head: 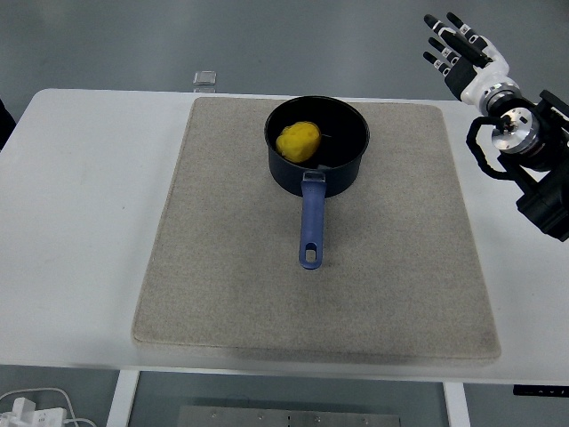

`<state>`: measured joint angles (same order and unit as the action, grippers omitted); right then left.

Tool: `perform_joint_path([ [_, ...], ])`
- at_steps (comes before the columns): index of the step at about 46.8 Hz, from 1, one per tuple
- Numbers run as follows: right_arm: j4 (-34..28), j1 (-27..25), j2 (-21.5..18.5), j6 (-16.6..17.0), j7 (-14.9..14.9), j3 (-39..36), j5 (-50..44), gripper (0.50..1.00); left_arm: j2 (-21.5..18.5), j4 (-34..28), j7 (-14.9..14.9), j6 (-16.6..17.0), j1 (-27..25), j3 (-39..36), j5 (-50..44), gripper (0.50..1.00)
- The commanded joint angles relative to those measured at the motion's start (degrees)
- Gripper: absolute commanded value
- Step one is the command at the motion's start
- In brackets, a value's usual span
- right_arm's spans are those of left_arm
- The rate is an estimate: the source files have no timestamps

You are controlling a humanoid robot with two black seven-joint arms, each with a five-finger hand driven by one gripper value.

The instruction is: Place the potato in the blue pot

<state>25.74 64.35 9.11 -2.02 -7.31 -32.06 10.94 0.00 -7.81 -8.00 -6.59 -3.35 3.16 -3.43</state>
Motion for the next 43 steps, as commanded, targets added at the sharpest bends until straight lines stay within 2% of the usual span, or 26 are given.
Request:
perform_joint_path([
  [1,0.01,-0.19,0.03,0.0,-0.59,-0.1,0.04,0.905,0.0,-0.01,0.0,0.0,0.01,0.0,0.0,0.999],
  [10,0.01,-1.6,0.03,0.26,-3.58,-0.19,0.04,0.905,0.0,-0.01,0.0,0.0,0.01,0.0,0.0,0.999],
  [18,0.1,-2.65,-0.06,0.62,-3.67,-0.1,0.04,0.905,0.0,-0.01,0.0,0.0,0.01,0.0,0.0,0.999],
  [26,0.01,-4.67,0.03,3.52,-3.76,-0.1,-0.05,0.905,0.0,-0.01,-0.08,0.0,0.01,0.0,0.0,0.999],
  [33,0.01,-5.55,-0.14,3.6,-3.94,-0.19,-0.57,0.905,0.0,-0.01,0.0,0.0,0.09,0.0,0.0,0.999],
  [43,0.01,-5.47,-0.14,3.52,-6.13,-0.19,-0.57,0.905,0.0,0.17,0.0,0.0,0.18,0.0,0.0,0.999],
])
